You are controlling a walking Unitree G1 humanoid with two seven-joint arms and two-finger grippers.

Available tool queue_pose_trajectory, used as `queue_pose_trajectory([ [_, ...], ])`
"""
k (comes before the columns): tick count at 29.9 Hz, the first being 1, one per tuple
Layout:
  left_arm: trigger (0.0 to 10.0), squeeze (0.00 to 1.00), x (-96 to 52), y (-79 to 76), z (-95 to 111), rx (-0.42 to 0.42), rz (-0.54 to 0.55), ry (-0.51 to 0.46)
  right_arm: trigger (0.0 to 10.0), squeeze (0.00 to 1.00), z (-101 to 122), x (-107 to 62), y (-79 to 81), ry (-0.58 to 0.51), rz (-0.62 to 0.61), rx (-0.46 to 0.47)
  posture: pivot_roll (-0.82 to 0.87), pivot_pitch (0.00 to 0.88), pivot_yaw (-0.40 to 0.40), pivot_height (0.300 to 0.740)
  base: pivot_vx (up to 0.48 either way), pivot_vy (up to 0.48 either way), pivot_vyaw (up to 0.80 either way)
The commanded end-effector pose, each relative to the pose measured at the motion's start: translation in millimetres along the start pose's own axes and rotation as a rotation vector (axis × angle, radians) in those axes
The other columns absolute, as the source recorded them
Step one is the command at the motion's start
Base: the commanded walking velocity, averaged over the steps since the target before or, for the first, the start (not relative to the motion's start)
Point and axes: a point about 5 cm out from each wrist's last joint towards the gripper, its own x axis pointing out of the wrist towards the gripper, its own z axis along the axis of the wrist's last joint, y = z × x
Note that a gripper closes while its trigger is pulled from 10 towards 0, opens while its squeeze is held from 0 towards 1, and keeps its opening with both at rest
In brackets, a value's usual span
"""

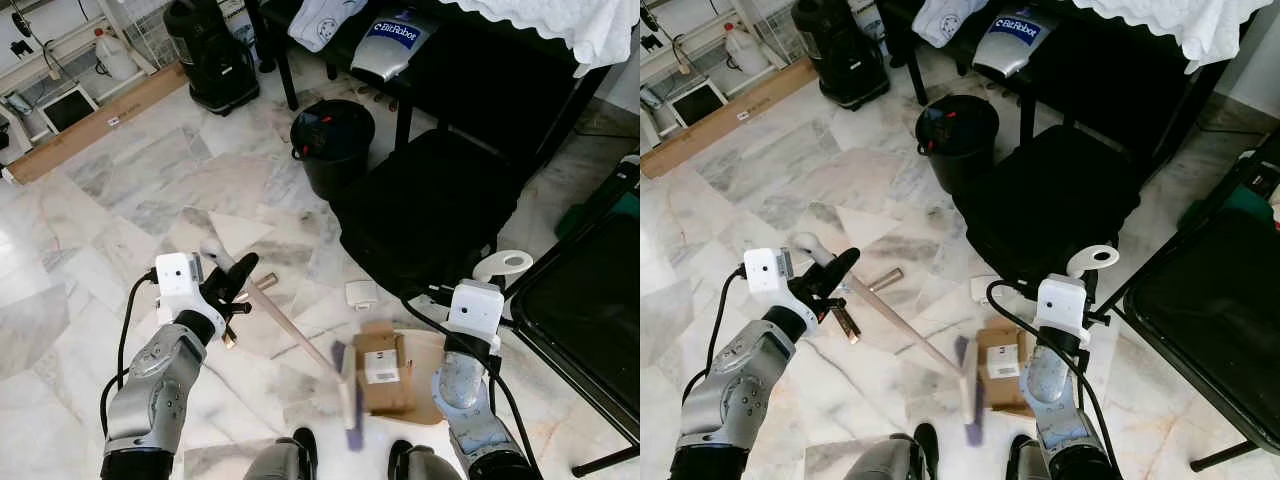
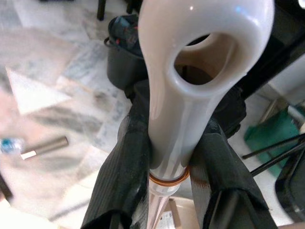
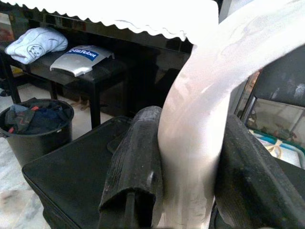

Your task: Sweep floor

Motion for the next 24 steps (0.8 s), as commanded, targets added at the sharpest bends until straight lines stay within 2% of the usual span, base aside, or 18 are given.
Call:
queue_pose_trajectory([
  [1,10.0,0.00,-1.4,1.5,-5.6,-0.111,-0.016,0.017,10.0,0.00,-7.9,-10.0,2.6,0.055,0.022,-0.001,0.15,0.285,0.167,0.740,0.000,0.000,0.00],
  [5,10.0,0.00,0.9,3.4,1.2,-0.178,-0.003,-0.019,10.0,0.00,-7.7,-9.4,3.4,0.056,0.026,0.002,0.16,0.282,0.166,0.740,0.000,0.000,0.00],
  [9,10.0,0.00,2.8,1.5,5.7,-0.178,-0.015,-0.029,10.0,0.00,-7.1,-8.7,4.8,0.056,0.030,0.005,0.16,0.279,0.164,0.740,0.000,0.000,0.00],
  [14,10.0,0.00,3.3,-5.2,13.7,-0.065,-0.067,-0.024,10.0,0.00,-1.0,-2.1,10.6,0.046,0.053,0.047,0.16,0.256,0.160,0.740,0.000,0.000,0.00],
  [17,10.0,0.00,4.7,-8.4,25.4,0.023,-0.081,-0.056,10.0,0.00,7.6,6.2,14.4,0.036,0.058,0.112,0.16,0.239,0.156,0.740,0.000,0.000,0.00],
  [24,10.0,0.00,9.6,-15.5,40.3,0.105,-0.113,-0.105,10.0,0.00,21.6,18.8,23.8,-0.006,0.085,0.153,0.16,0.190,0.144,0.740,0.000,0.000,0.00],
])
